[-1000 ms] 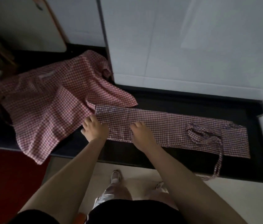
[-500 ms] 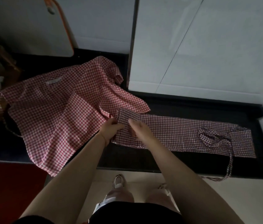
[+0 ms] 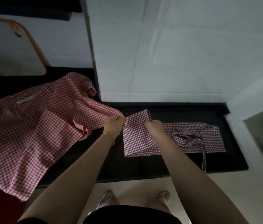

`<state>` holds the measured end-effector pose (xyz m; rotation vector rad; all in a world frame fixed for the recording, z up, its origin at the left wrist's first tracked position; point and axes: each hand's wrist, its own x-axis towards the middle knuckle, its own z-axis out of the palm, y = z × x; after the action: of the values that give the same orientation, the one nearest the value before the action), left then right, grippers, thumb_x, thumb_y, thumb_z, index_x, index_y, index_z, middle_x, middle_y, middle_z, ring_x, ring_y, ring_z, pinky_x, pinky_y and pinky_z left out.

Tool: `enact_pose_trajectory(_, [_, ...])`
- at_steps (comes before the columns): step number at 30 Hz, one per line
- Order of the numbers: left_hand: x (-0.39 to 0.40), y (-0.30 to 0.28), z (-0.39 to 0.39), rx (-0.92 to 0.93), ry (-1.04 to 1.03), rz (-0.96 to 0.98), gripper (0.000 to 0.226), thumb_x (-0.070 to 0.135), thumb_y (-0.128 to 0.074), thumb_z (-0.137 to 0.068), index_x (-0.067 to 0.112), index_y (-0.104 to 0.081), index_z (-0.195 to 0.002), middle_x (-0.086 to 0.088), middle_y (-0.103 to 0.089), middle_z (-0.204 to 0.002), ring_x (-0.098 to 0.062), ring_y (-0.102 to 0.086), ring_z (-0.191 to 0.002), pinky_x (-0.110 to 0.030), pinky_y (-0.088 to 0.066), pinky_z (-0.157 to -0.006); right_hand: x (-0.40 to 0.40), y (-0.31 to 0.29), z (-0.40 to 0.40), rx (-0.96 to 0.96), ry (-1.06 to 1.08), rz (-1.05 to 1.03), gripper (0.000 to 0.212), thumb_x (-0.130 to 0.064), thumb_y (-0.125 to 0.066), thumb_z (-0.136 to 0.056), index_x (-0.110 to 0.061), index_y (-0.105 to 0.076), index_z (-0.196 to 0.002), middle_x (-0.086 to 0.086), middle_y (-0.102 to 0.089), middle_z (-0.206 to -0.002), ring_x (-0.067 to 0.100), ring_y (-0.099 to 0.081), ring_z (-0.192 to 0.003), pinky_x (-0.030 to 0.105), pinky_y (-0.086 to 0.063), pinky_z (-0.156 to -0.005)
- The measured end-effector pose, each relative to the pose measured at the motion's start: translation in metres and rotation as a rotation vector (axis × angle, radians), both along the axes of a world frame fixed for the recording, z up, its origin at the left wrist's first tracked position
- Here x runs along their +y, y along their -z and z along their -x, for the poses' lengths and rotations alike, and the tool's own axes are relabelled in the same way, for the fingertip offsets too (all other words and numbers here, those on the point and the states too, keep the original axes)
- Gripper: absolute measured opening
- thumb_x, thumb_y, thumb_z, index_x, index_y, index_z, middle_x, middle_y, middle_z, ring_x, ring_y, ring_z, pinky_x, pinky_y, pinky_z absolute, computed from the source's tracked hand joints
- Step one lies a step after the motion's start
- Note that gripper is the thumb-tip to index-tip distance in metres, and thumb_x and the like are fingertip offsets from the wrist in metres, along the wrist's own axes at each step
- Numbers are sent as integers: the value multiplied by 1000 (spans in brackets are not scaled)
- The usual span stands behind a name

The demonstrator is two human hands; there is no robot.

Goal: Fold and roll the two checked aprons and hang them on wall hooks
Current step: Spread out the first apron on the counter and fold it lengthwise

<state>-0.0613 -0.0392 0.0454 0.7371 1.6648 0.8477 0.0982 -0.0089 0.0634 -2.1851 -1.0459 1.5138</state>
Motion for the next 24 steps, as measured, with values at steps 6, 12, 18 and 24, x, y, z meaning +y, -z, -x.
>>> enact_pose_trajectory(6, [30,-6,-120,278,4,-280,16,28,-53,-92,25,-63,-104,4,-56,-111,-12,-54,-99,-36,-46,-96,33,-33,-134,-181,145,-124,26,-17,-42,-98,-6,-60,-82,3,-51,-69,16,-47,-58,29,-36,-52])
enact_pose_trajectory(12, [52,8,-254,634,154,-390,31,33,-55,-90,24,-59,-119,5,-50,-125,-15,-39,-123,-40,-24,-109,48,-26,-292,-308,244,-239,28,-22,-42,-90,-2,-62,-97,9,-59,-93,26,-56,-79,35,-47,-75])
enact_pose_trajectory(18, [52,48,-331,835,415,-253,50,41,-54,-90,25,-49,-137,-1,-35,-152,-23,-21,-144,-49,-10,-120,60,21,-361,-271,28,48,41,-27,-42,-96,-2,-57,-125,9,-57,-100,27,-56,-88,31,-42,-76])
enact_pose_trajectory(24, [50,71,-360,946,597,-109,63,45,-46,-93,28,-27,-151,-3,-11,-163,-26,1,-151,-57,-1,-119,74,48,-389,-240,-71,129,39,-31,-39,-98,-4,-60,-119,3,-56,-88,18,-51,-73,30,-41,-73])
